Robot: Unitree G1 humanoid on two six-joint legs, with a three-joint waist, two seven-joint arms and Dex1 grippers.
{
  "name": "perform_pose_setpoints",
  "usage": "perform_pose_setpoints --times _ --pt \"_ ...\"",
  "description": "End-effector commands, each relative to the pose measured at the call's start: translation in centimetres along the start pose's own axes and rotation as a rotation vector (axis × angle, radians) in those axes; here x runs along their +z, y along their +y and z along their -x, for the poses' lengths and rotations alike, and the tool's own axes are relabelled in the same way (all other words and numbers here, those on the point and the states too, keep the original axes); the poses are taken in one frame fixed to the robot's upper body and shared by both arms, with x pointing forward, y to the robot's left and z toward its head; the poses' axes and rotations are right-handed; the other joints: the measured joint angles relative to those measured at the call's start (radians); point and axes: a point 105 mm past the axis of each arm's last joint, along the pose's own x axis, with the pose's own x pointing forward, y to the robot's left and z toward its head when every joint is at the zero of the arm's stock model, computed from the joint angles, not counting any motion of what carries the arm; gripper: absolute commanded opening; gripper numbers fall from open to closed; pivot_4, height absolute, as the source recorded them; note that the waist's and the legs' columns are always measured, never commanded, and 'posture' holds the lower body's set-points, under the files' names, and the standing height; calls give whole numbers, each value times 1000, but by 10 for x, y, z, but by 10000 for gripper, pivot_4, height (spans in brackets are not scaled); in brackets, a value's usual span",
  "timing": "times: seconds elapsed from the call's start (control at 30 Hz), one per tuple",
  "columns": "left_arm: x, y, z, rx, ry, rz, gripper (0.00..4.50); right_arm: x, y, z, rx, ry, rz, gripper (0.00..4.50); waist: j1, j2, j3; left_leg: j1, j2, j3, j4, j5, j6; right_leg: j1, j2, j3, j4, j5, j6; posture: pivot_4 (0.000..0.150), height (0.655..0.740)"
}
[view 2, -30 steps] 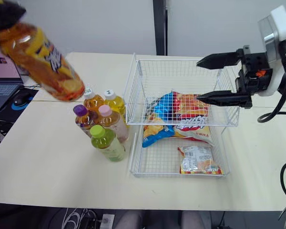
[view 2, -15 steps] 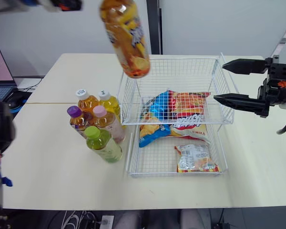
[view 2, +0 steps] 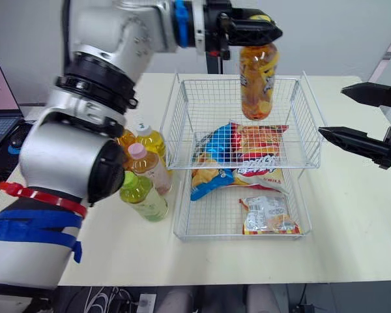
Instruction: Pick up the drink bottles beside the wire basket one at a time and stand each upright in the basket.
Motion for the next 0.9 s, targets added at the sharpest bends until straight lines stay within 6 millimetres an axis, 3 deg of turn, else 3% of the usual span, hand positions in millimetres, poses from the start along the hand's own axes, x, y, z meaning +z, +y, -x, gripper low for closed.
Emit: perform_pose_setpoints --times 0.03,0.37,0.6,0.7,0.9 --pt "32 -4 -8 23 -81 -90 13597 13 -1 9 -51 -21 60 45000 -1 0 0 0 0 0 0 0 0 0 0 0 0 0 0 1500 7400" --pt "13 -5 -28 45 -60 -31 13597 11 -2 11 -82 -18 58 45000 0 0 0 0 0 0 0 0 0 0 0 0 0 0 0 1500 7400" --pt "25 -7 -19 8 -54 -64 36787 11 -3 11 -96 -20 60 45000 -1 0 0 0 0 0 1 0 0 0 0 0 1 0 0 1500 7400" --pt "38 -5 -8 1 -72 -72 43705 12 -4 11 -105 -27 71 45000 -2 0 0 0 0 0 1 0 0 0 0 0 1 0 0 1500 7400" --pt "53 1 24 -16 -75 -81 44461 15 -8 11 -129 -39 97 45000 -3 0 0 0 0 0 1 0 0 0 0 0 1 0 0 1500 7400"
